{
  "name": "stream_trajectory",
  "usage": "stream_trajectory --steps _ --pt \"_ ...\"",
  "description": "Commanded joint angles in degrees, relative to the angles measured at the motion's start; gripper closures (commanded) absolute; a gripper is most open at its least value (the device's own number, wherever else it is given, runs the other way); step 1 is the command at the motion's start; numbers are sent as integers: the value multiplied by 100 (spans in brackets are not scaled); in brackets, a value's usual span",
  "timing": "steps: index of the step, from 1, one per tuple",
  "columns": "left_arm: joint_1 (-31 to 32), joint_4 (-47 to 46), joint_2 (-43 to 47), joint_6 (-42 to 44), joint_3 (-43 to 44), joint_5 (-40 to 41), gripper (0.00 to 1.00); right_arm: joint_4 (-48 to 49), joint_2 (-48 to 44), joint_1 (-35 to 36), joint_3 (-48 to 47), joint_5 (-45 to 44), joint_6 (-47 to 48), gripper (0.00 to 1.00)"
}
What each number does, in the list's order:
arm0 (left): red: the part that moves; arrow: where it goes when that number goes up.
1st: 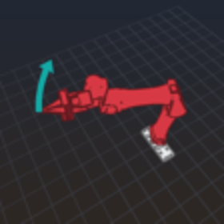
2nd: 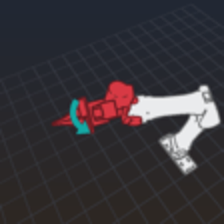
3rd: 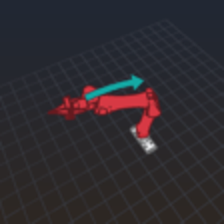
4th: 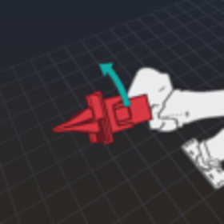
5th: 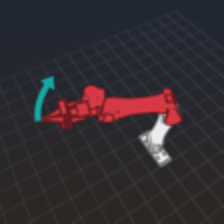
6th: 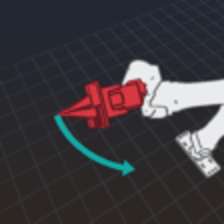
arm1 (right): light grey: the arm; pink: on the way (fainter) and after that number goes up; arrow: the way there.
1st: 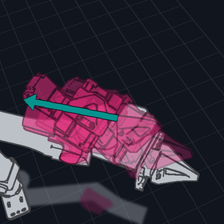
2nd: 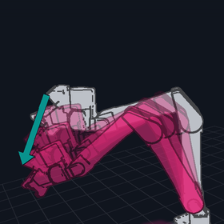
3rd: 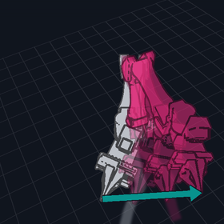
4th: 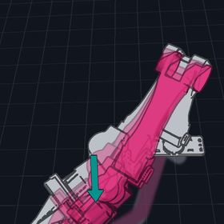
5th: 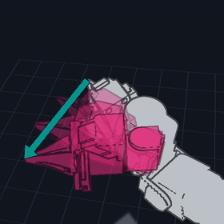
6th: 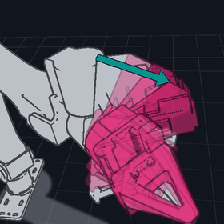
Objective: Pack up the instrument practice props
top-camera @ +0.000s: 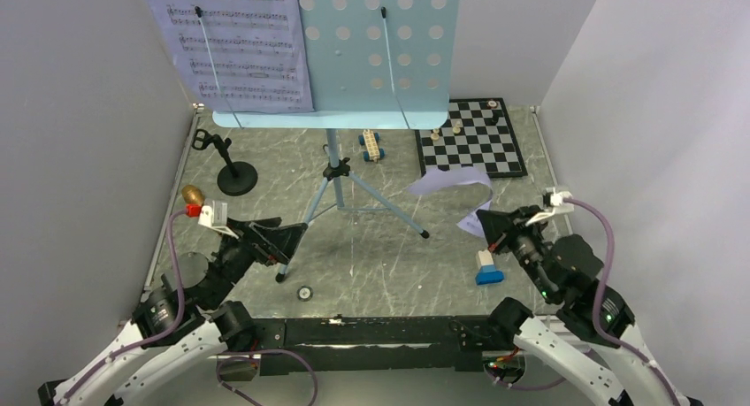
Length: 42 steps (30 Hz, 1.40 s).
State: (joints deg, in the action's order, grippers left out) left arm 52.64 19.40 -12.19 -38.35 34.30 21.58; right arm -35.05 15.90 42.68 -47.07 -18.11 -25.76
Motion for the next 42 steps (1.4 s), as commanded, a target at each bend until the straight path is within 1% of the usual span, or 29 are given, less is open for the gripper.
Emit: stream_trajectory --steps 1,4,10,13,16,17,18,20,21,23,26,30,32,34,36,37,40,42 --pt "0 541 173 -271 73 292 1 195 674 -5 -335 -1168 -56 100" --pt "1 741 284 -291 103 378 1 529 1177 -5 -572 -1149 85 100" --pt "2 863 539 -295 15 476 1 929 2469 -33 -1234 -917 343 100" --pt "0 881 638 -317 -76 497 1 1022 3041 -265 -1505 -580 347 100" --pt "7 838 711 -353 -205 479 1 1119 3522 -866 -1687 197 111 100" --pt "4 808 733 -368 -251 472 1 1207 3626 -1234 -1699 540 -39 100" --pt "1 770 755 -371 -303 454 1 1327 3729 -1424 -1694 924 -168 100" --pt "1 683 770 -369 -418 422 1 1591 3912 -2137 -1695 1620 -447 100" --pt "3 636 770 -367 -458 417 1 1748 4027 -2408 -1705 2089 -588 100" --pt "3 545 740 -325 -514 420 1 2069 4262 -2867 -1800 2608 -824 100" --pt "1 439 655 -237 -544 448 1 2550 4700 -3369 -2082 3188 -1127 100" --pt "0 280 487 -71 -502 477 1 2898 5356 -3829 -2846 3734 -1366 100" --pt "0 231 389 44 -467 490 1 2750 5619 -3857 -3359 3717 -1158 100" --pt "0 198 310 122 -448 525 1 2740 5662 -3855 -3624 3712 -810 100" --pt "1 160 239 153 -470 536 1 2824 5586 -3858 -3466 3629 -532 100" --pt "5 135 215 148 -502 527 1 2925 5511 -3863 -3183 3547 -466 100" --pt "0 104 203 29 -649 460 1 3250 5327 -3975 -2049 3485 -590 100" --pt "0 85 235 -98 -765 353 1 3733 5194 -4062 -1189 3546 -881 100"
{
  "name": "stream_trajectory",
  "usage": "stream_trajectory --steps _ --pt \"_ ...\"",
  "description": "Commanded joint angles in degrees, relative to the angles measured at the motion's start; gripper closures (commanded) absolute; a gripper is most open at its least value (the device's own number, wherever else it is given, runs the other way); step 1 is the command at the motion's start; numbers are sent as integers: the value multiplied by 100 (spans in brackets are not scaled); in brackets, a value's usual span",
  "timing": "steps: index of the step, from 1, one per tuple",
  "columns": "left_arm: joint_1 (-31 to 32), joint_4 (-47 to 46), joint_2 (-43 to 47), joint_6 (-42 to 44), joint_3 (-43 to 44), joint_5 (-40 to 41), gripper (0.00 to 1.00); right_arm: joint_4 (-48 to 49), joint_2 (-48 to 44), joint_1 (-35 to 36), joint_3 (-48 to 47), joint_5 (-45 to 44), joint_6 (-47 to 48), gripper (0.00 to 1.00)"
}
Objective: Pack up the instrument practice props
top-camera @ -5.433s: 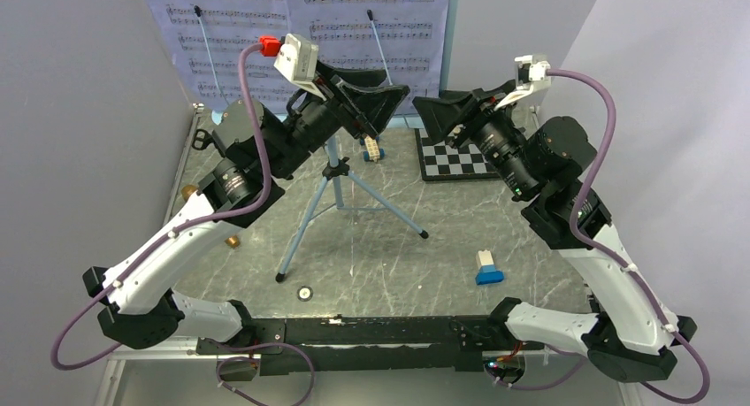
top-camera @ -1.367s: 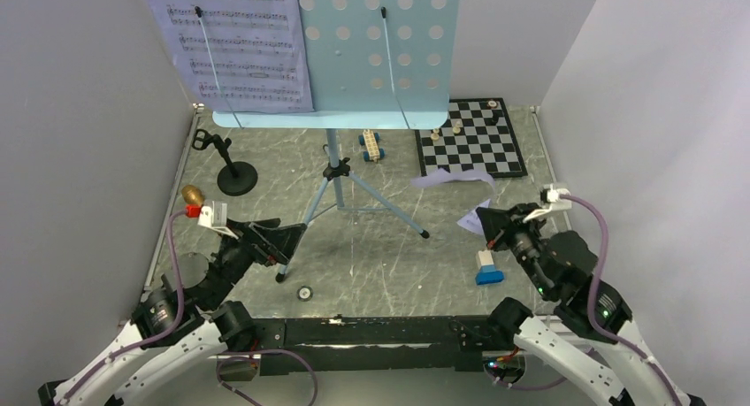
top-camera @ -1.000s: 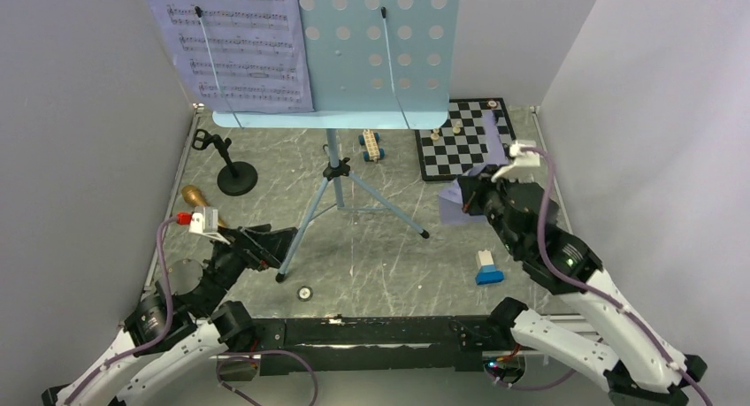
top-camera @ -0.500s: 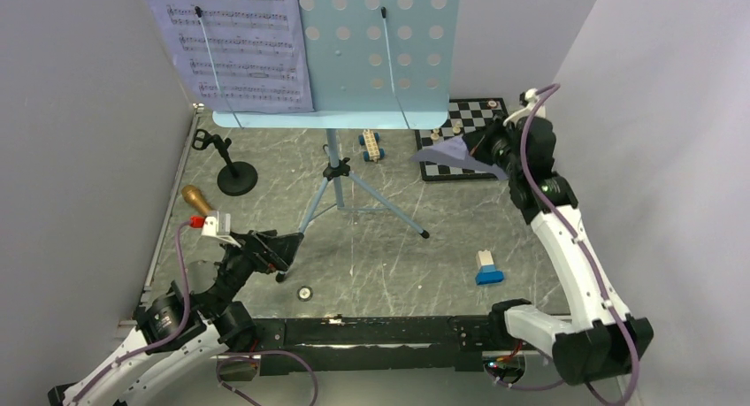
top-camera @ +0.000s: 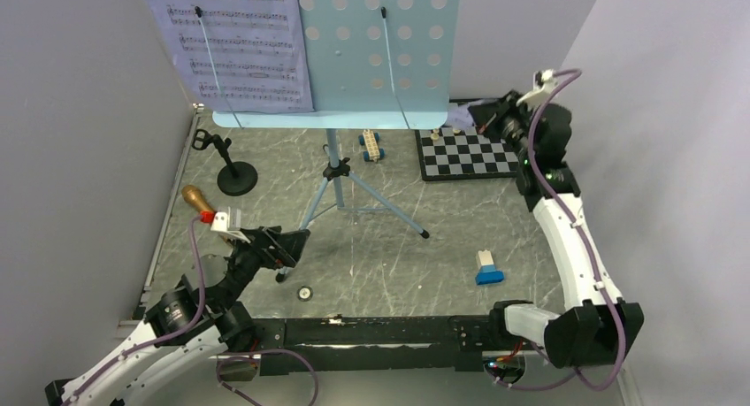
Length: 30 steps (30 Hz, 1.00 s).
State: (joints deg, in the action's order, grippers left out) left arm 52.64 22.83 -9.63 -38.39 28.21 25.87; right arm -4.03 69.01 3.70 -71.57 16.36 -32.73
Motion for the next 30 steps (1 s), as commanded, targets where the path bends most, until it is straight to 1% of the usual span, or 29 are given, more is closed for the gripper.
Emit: stream_trajectory --steps 1,5,11,14,17,23,24,25,27,29,30 --pt "7 -265 -8 -146 -198 -127 1 799 -170 -209 1653 104 -323 100" --pt "0 -234 54 -310 -305 -340 1 1364 -259 -335 2764 93 -738 100" --pt "3 -133 46 -544 -406 -500 1 1677 -220 -423 3559 -73 -1110 100" --pt "1 -104 74 -620 -437 -538 1 1788 -184 -585 3859 -169 -1260 100" --pt "0 -2 149 -658 -434 -537 1 1712 -139 -676 4041 -346 -1201 100" --pt "1 192 279 -678 -438 -464 1 1362 -49 -891 4093 -599 -1085 100" --pt "0 222 301 -678 -439 -460 1 1280 -52 -897 4053 -630 -1066 95" --pt "0 252 316 -686 -437 -446 1 1221 -47 -902 4015 -654 -1054 86" --pt "7 334 337 -704 -436 -398 1 1070 -62 -930 3903 -613 -1110 62" --pt "1 464 350 -722 -408 -288 1 858 -155 -950 3735 -536 -1191 47" --pt "0 544 353 -718 -379 -227 1 720 -210 -951 3631 -557 -1221 41"
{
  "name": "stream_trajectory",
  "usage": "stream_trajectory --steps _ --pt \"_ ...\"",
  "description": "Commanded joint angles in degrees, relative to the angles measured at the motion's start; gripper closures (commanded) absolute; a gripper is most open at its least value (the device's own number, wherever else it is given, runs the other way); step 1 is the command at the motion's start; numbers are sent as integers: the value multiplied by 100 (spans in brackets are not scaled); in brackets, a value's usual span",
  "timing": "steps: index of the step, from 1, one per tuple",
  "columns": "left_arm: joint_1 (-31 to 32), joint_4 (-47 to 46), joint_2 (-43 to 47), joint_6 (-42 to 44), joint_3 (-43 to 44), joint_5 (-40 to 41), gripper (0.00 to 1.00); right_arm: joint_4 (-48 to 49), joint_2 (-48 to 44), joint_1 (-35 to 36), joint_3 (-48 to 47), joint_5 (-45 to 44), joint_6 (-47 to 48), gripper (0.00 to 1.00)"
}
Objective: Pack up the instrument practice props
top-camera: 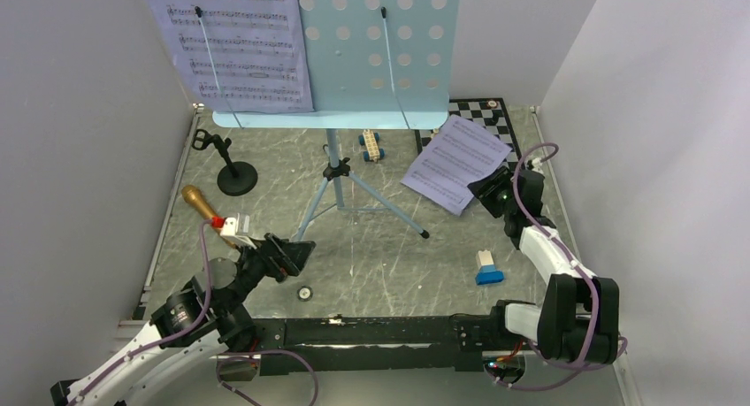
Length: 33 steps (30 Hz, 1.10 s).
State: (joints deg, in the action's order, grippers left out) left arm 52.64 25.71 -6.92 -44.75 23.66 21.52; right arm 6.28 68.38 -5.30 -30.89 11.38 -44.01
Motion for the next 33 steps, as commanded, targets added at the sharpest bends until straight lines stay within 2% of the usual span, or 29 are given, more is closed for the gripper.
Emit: stream_trajectory --steps 1,5,11,16,19,21,26,33 --pt "7 341 87 -75 121 271 1 -468 -203 -50 -542 -85 -104 37" --pt "0 596 86 -20 350 516 1 -1138 -522 -48 -947 -181 -52 28" --pt "0 834 117 -113 694 1001 1 -1747 -1683 468 -1246 -557 528 25" --pt "8 711 237 365 984 1172 1 -1738 -3174 2601 -784 -1763 1537 28" --pt "5 693 296 804 1265 1245 1 -1847 -4010 3788 -526 -2078 1993 33" --pt "5 717 234 1197 1507 1303 1 -2016 -4251 4288 -520 -2209 2187 34" --pt "0 1032 -98 1780 2339 1620 1 -2253 -4004 5183 -776 -2270 2704 32" --pt "3 895 -189 2326 2903 1810 1 -1691 -2565 6805 -1331 -3359 3468 25"
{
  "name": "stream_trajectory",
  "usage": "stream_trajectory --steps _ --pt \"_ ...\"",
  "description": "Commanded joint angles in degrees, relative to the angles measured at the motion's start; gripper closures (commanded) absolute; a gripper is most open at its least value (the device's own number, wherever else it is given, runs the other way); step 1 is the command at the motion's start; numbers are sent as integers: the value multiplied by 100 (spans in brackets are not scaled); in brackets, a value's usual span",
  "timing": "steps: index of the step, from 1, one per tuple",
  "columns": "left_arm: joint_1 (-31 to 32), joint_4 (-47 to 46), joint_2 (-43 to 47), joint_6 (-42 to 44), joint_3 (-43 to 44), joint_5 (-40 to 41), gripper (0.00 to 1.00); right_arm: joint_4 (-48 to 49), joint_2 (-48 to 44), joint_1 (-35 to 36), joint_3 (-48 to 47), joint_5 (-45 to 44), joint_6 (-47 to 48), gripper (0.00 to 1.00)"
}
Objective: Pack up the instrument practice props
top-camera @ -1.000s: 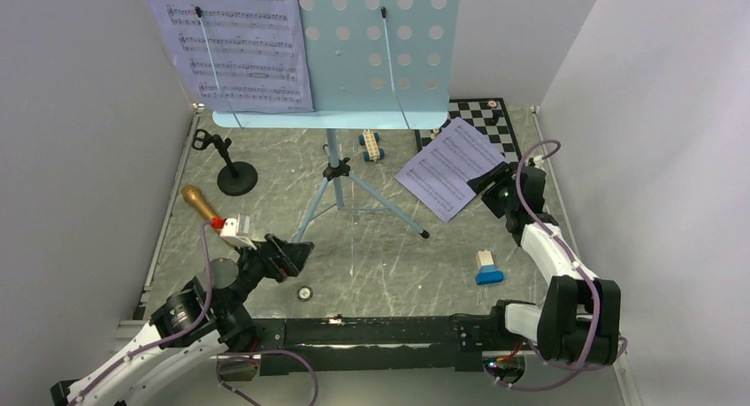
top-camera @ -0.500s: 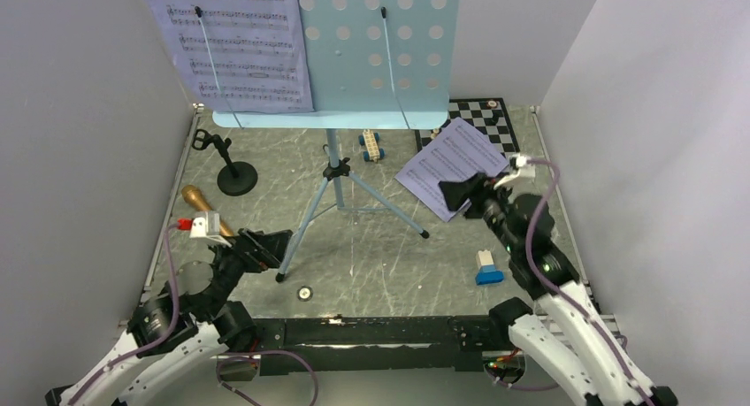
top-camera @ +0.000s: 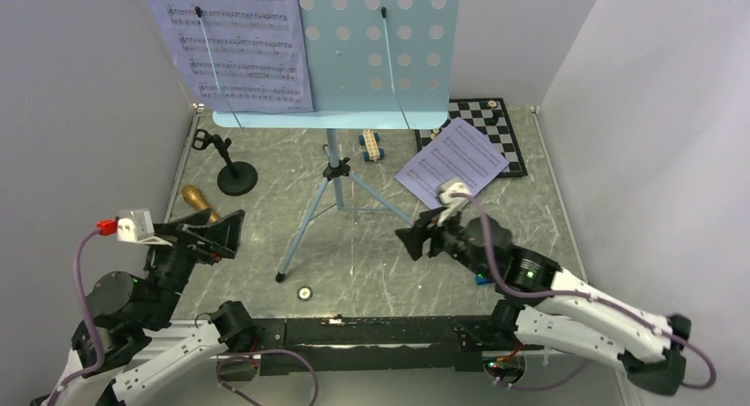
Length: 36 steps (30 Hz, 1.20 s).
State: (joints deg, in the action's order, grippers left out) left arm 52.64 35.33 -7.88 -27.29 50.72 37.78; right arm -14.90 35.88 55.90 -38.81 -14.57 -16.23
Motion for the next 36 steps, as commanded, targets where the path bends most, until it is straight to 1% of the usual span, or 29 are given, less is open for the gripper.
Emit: stream_trajectory --steps 1,3,6,8,11,13,15,20,24,28,30,31,32,34,36 --pt "5 -156 -58 663 212 163 1 529 943 903 -672 -862 803 25" --pt "0 -353 -50 845 291 125 1 768 1447 1503 -969 -1144 1089 25" --pt "0 -669 -220 1188 528 100 1 1040 2055 2166 -1555 -1467 1439 24" --pt "3 -772 -472 1396 823 56 1 1242 2373 2478 -2023 -1595 1719 23" --pt "4 -838 -1018 1660 1424 -174 1 1754 2769 2742 -2699 -1823 2044 23" --pt "3 -856 -1420 1782 1924 -353 1 2055 3050 2784 -3187 -2053 2014 22" --pt "6 -868 -1791 1877 2374 -484 1 2160 3427 2795 -3817 -2346 1900 20" --pt "13 -1011 -2486 2188 3265 -593 1 1664 4501 2812 -5501 -2914 1921 16" --pt "7 -1085 -2963 2477 3796 -605 1 1765 4934 2804 -6199 -3228 2121 13" --pt "15 -1353 -3255 2656 4020 -462 1 1834 5241 2759 -6708 -3560 2191 10" --pt "5 -1529 -3388 2993 4094 -327 1 1684 5367 2659 -6997 -3600 2124 9" --pt "2 -1558 -3475 3068 4165 -321 3 1548 5421 2577 -7163 -3563 1918 9" --pt "11 -1537 -3573 3120 4271 -363 5 1143 5456 2490 -7322 -3460 1713 9" --pt "5 -1384 -3795 3129 4542 -422 10 763 5461 2290 -7548 -3209 1246 9" --pt "0 -1226 -3970 3059 4761 -417 10 485 5431 2086 -7682 -2983 962 9"
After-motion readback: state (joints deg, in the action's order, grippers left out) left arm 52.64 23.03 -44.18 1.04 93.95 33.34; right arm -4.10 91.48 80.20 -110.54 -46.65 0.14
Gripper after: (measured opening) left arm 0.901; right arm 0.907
